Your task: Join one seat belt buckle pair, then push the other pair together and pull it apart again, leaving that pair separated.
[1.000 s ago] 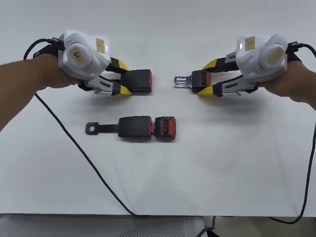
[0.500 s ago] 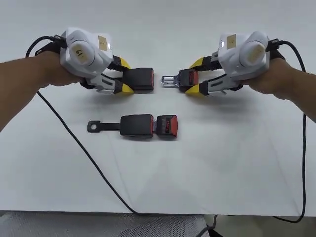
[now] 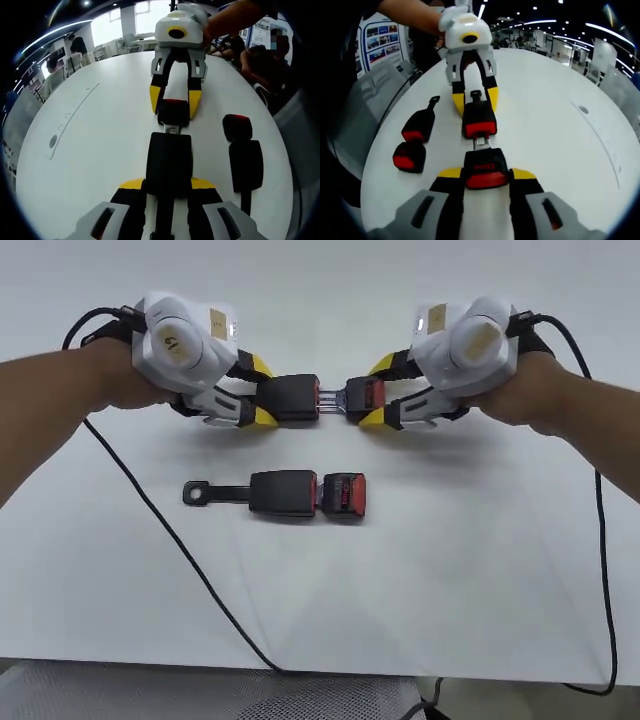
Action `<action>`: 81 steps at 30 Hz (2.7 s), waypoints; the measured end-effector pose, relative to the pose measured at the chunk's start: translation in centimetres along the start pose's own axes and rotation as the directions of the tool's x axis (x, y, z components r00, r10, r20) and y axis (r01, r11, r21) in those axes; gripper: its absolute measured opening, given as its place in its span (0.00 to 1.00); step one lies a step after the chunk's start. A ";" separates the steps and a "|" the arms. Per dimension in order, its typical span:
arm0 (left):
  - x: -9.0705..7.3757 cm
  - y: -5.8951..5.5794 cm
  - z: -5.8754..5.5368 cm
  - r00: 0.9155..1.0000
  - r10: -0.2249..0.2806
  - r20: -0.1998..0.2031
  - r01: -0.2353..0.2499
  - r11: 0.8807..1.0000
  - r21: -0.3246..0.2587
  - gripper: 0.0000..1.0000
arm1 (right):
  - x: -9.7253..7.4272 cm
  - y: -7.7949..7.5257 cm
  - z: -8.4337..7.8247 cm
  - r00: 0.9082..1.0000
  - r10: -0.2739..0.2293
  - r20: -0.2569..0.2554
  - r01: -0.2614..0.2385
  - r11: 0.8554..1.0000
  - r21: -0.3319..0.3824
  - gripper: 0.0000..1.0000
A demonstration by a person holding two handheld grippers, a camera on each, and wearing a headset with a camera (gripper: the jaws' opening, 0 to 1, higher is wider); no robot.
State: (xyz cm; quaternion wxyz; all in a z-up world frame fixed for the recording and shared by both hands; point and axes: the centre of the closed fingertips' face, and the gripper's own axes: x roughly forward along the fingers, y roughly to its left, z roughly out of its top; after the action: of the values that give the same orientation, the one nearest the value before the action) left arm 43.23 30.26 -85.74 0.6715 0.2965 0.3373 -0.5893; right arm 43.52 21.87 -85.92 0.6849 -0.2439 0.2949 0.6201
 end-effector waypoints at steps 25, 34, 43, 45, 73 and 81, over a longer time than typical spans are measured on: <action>0.1 -0.1 -0.1 1.000 -0.008 -0.009 0.009 1.000 0.026 0.32 | 2.0 0.0 0.9 1.000 -0.002 -0.016 0.003 1.000 0.003 0.34; 0.1 -0.1 0.0 1.000 -0.011 -0.007 0.012 0.999 0.033 0.31 | 1.7 0.4 1.4 0.999 -0.010 -0.031 0.010 1.000 0.014 0.33; 0.1 -0.2 -0.1 1.000 -0.012 -0.017 0.012 0.999 0.033 0.32 | 1.6 0.5 1.6 0.999 -0.024 -0.049 0.025 1.000 0.015 0.34; 0.1 -0.1 -0.1 1.000 -0.014 -0.019 0.014 0.999 0.034 0.32 | 1.6 0.5 1.6 0.998 -0.025 -0.050 0.026 1.000 0.018 0.34; 0.1 -0.1 0.1 0.999 -0.023 -0.028 0.024 0.999 0.040 0.32 | 1.7 0.2 1.4 0.998 -0.036 -0.059 0.036 0.999 0.015 0.34; 0.1 -0.2 0.1 0.999 -0.022 -0.027 0.023 0.999 0.037 0.32 | 1.6 0.3 1.5 0.997 -0.039 -0.060 0.040 0.999 0.010 0.34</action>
State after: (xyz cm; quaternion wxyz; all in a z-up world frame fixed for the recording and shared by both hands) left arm 43.09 30.14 -85.76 0.6547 0.3132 0.3385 -0.5989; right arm 43.51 24.11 -86.02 0.6892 -0.2642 0.3138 0.5973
